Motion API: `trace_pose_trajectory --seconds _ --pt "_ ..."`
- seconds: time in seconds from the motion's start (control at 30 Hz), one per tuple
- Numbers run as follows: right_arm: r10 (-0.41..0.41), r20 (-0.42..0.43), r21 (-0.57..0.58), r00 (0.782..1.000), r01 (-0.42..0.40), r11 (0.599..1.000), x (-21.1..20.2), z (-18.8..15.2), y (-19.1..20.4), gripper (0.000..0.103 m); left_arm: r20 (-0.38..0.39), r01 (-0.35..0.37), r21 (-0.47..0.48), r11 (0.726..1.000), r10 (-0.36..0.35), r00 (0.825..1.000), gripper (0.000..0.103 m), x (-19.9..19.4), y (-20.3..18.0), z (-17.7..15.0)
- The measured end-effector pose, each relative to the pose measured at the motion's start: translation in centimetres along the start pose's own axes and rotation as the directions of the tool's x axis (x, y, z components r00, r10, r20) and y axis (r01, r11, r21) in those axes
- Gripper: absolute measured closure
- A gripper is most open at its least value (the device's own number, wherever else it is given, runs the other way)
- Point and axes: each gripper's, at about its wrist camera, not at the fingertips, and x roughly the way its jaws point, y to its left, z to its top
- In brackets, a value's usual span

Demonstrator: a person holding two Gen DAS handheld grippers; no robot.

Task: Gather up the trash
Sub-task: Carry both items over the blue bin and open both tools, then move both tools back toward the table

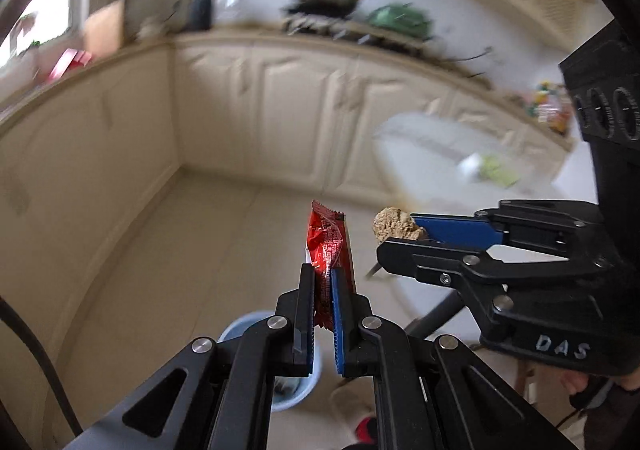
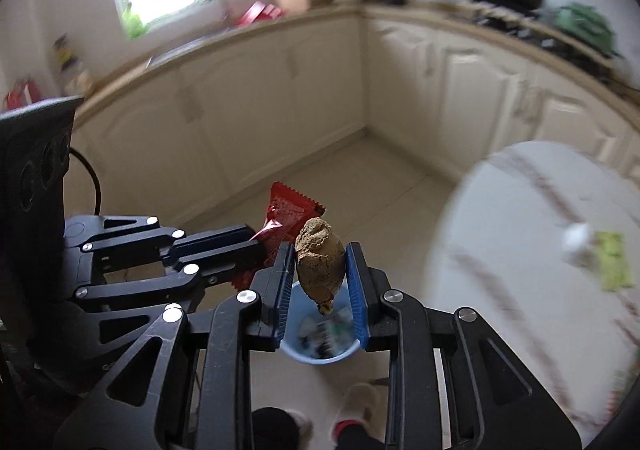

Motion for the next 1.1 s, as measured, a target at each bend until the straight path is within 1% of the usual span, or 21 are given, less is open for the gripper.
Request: trace_pose_trajectory --seconds 0.03,0.13,0.17,0.2,0.27,0.37,0.5,0.57,0.6,0.63,0.67,0.7,0.73,0.77,0.83,0.87,0.9,0.93,1.0,1.03,1.1 --pt "0.011 -0.020 -0.009 1.000 -0.011 1.000 1.7 -0.1 0.7 0.078 -0.037 -0.017 -0.024 1.000 0.016 0.999 0.099 1.1 1.6 -1.0" --pt "0.018 -0.114 -0.020 0.993 -0.021 1.000 7.7 -1.0 1.7 0.078 -0.130 -0.023 -0.087 0.996 0.011 0.991 0.099 4.6 4.6 -3.2" --pt "0.018 -0.155 -0.012 0.988 -0.020 1.000 10.2 -1.6 1.7 0.078 -0.165 -0.019 -0.112 0.993 0.000 0.986 0.099 6.4 5.6 -4.0" --pt "0.021 -0.182 -0.005 0.983 -0.022 1.000 11.6 -2.0 1.5 0.078 -0.202 -0.021 -0.133 0.991 -0.006 0.979 0.099 8.0 6.5 -4.8" --pt "0.027 -0.243 0.021 0.970 -0.023 1.000 15.3 -3.1 0.8 0.078 -0.247 -0.022 -0.161 0.987 -0.019 0.969 0.099 10.6 7.6 -5.5" --pt "0.035 -0.322 0.055 0.946 -0.019 0.998 20.1 -4.6 -0.7 0.078 -0.327 -0.017 -0.213 0.977 -0.054 0.944 0.099 15.6 9.6 -6.8" --pt "0.045 -0.383 0.092 0.923 -0.010 0.996 24.5 -5.9 -2.4 0.078 -0.397 -0.028 -0.239 0.971 -0.071 0.915 0.098 20.8 11.8 -6.9" --pt "0.049 -0.406 0.107 0.913 -0.006 0.994 26.3 -6.2 -3.4 0.078 -0.416 -0.044 -0.240 0.970 -0.061 0.907 0.098 22.7 12.7 -6.2" --pt "0.051 -0.410 0.111 0.910 -0.006 0.994 26.8 -6.4 -3.7 0.078 -0.429 -0.059 -0.243 0.968 -0.053 0.902 0.097 23.7 13.3 -6.0" --pt "0.054 -0.416 0.112 0.908 -0.008 0.994 27.2 -6.5 -3.9 0.078 -0.434 -0.062 -0.250 0.966 -0.054 0.899 0.091 24.3 13.6 -5.7" --pt "0.056 -0.421 0.115 0.906 -0.008 0.993 27.8 -6.5 -4.2 0.077 -0.437 -0.065 -0.260 0.963 -0.057 0.898 0.083 24.3 13.9 -5.7" --pt "0.056 -0.422 0.118 0.905 -0.007 0.993 28.1 -6.5 -4.0 0.076 -0.438 -0.071 -0.265 0.962 -0.055 0.897 0.077 24.6 13.8 -5.1" --pt "0.061 -0.423 0.121 0.904 -0.010 0.993 28.2 -6.5 -4.2 0.076 -0.444 -0.057 -0.259 0.964 -0.067 0.893 0.066 24.8 14.1 -4.9" --pt "0.062 -0.421 0.124 0.905 -0.010 0.992 28.4 -6.5 -4.4 0.076 -0.440 -0.078 -0.257 0.963 -0.044 0.897 0.063 24.9 14.3 -4.7" --pt "0.065 -0.418 0.126 0.906 -0.013 0.992 28.1 -6.5 -4.1 0.075 -0.431 -0.086 -0.260 0.962 -0.036 0.902 0.062 24.5 12.9 -4.2" --pt "0.070 -0.410 0.129 0.909 -0.018 0.991 27.8 -6.3 -4.2 0.073 -0.424 -0.091 -0.270 0.958 -0.034 0.905 0.060 24.3 13.3 -3.9" --pt "0.066 -0.405 0.128 0.912 -0.015 0.992 27.5 -6.1 -3.9 0.068 -0.419 -0.101 -0.274 0.956 -0.024 0.908 0.058 23.9 12.8 -3.9" --pt "0.062 -0.399 0.125 0.915 -0.013 0.992 27.1 -5.9 -3.6 0.065 -0.416 -0.115 -0.277 0.954 -0.011 0.909 0.055 23.2 12.8 -3.9" --pt "0.060 -0.381 0.119 0.923 -0.016 0.993 26.1 -5.6 -3.2 0.061 -0.403 -0.142 -0.286 0.948 0.015 0.915 0.054 21.8 12.8 -3.7" --pt "0.059 -0.375 0.117 0.925 -0.016 0.993 25.7 -5.3 -2.9 0.059 -0.389 -0.155 -0.300 0.941 0.027 0.921 0.052 20.9 13.1 -3.4" --pt "0.052 -0.352 0.105 0.935 -0.015 0.994 24.1 -4.5 -2.1 0.051 -0.366 -0.173 -0.329 0.928 0.043 0.930 0.046 18.8 13.3 -3.1"
